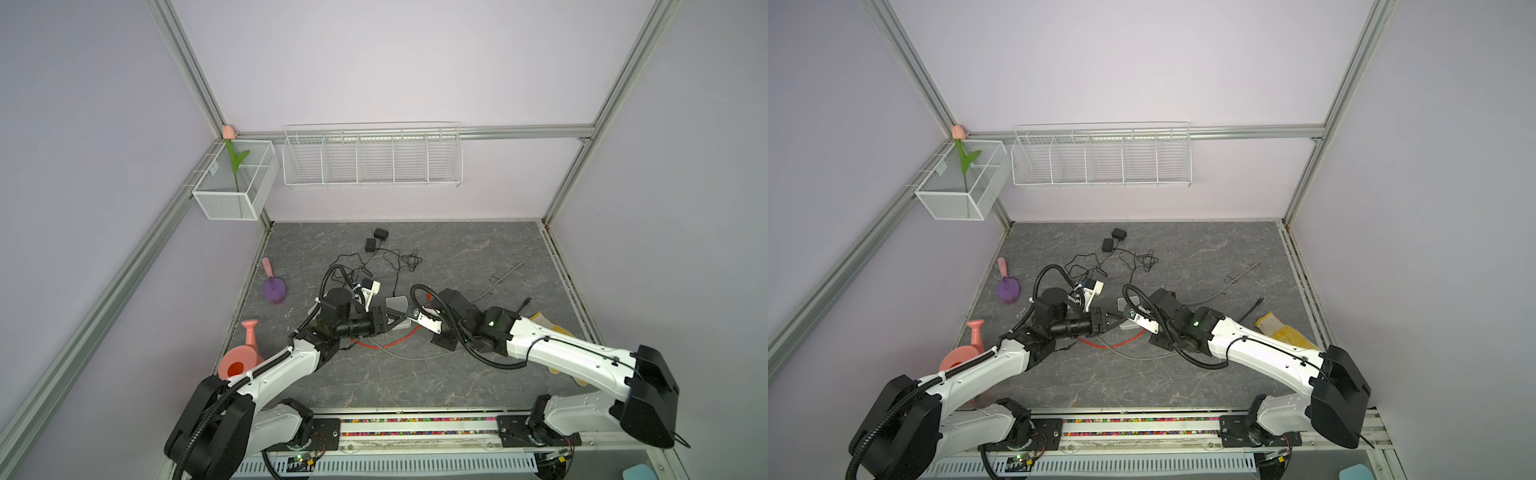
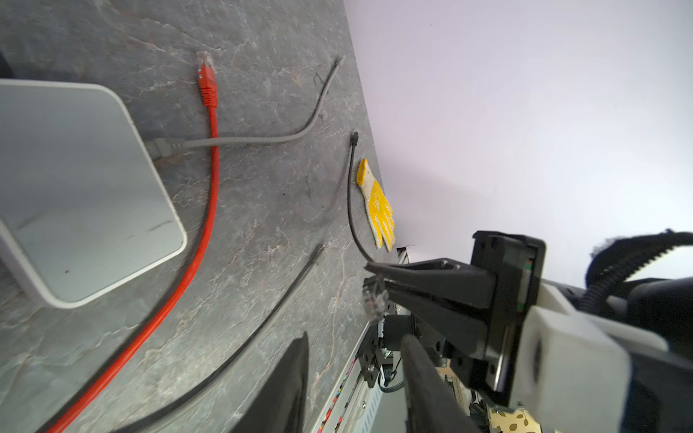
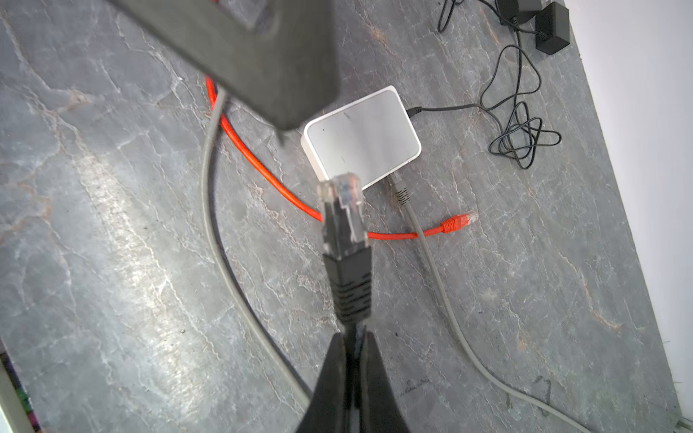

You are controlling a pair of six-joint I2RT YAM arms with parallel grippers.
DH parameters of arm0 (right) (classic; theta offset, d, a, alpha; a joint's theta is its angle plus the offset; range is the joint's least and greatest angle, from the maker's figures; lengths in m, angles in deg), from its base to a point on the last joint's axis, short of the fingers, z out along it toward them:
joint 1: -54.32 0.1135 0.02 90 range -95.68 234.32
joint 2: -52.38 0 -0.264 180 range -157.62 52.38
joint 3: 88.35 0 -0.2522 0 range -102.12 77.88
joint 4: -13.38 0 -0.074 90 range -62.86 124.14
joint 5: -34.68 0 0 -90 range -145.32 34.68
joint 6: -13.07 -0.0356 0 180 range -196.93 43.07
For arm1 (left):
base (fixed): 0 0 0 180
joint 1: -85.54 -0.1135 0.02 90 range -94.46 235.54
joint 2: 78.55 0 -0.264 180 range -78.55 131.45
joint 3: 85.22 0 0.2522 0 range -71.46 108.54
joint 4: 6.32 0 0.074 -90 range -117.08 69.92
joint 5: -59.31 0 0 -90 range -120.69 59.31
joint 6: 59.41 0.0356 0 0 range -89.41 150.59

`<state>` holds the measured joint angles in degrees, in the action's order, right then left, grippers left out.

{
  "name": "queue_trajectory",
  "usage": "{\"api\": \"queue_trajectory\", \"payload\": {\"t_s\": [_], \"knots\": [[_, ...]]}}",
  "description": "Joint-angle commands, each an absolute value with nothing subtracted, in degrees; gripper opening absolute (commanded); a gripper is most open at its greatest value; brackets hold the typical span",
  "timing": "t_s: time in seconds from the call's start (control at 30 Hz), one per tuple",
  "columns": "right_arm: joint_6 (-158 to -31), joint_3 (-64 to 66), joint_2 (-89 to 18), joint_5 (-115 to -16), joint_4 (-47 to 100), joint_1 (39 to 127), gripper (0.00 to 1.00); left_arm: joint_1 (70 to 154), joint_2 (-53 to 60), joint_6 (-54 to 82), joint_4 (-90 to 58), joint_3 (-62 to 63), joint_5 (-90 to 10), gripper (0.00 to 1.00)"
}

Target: Insert the plug into the switch port

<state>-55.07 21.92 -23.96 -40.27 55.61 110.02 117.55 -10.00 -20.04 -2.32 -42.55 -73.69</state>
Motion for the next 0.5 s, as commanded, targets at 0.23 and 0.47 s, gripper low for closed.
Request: {"api": "queue_trajectory", "payload": {"t_s": [0.23,0.47], "knots": [[-55.58,22.77,-21.65,-37.23,53.33,111.53,0.07,121.15,-5.96,-23.89,4.64,-40.52,-74.77,0.43],[-55.33,22.63,-21.63,-36.28,53.51,112.93,0.07,121.19,-5.60,-24.24,4.41,-39.47,-74.47,0.43]]}}
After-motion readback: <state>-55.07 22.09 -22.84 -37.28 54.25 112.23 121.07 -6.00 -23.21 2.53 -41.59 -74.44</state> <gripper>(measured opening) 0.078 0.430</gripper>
